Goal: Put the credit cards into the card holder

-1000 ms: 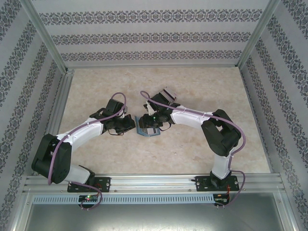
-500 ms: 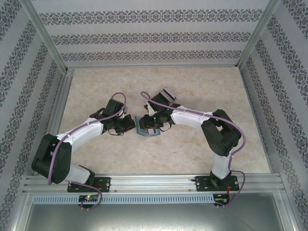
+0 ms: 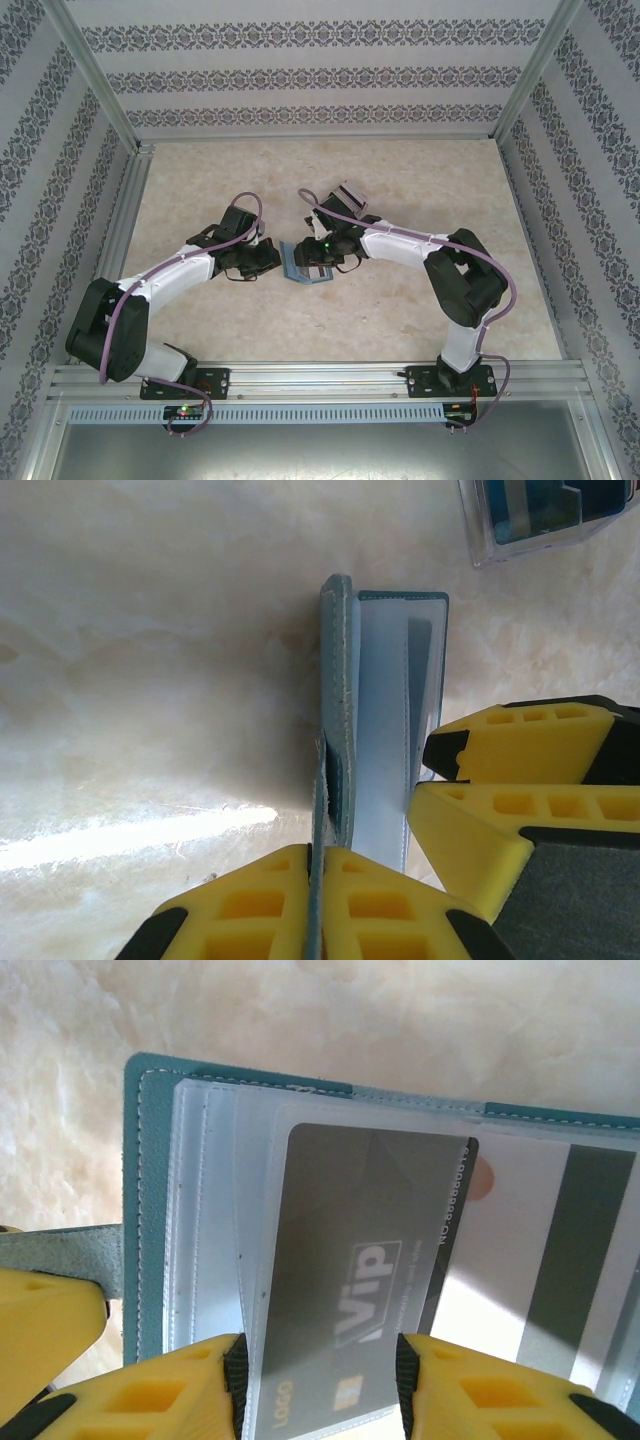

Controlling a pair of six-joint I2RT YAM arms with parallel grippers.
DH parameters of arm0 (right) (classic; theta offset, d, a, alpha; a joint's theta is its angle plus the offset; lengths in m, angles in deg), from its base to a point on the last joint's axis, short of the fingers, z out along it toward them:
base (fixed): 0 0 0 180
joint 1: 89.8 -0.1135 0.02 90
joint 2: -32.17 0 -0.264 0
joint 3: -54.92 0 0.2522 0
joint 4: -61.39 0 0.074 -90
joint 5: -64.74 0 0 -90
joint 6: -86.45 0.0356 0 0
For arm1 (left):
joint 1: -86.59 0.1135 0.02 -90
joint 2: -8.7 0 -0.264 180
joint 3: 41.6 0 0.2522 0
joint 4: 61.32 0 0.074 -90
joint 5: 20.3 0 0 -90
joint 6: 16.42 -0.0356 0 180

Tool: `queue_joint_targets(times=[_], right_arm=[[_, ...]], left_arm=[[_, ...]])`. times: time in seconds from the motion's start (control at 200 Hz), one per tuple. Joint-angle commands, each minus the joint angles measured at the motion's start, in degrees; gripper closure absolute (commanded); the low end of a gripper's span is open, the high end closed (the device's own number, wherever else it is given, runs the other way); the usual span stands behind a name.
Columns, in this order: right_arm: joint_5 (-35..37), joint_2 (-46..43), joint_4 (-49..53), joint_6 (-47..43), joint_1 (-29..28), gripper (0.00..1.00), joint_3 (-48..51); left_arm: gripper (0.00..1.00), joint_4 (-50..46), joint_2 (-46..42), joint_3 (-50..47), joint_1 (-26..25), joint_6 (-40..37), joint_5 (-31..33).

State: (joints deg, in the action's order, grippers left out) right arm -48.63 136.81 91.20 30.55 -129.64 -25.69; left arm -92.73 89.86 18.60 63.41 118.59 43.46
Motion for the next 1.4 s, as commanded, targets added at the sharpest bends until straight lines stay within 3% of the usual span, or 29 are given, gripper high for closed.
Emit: queue_joint_targets(times=[0.0, 0.575, 0.804, 1.394], right_arm=[[0.4, -2.4, 0.3, -1.0, 1.0, 0.54, 1.3], [4.2, -3.2, 4.1, -3.5, 2.1, 0.53, 2.6], [-0.5, -1.6, 1.4, -2.6, -0.6, 0.52, 0.4], [-2.3, 4.8, 1.4, -2.5, -2.5, 0.46, -4.6]], left_arm=[[1.00, -2.0, -0.9, 1.2, -0.3, -1.6, 0.8], [1.00, -1.6, -0.7, 0.9, -0.3, -1.5, 1.0], [1.00, -0.4, -0.5, 0.3, -0.3, -0.8, 0.5], [1.00, -0.9, -0.8, 0.4, -0.3, -1.0, 0.7]])
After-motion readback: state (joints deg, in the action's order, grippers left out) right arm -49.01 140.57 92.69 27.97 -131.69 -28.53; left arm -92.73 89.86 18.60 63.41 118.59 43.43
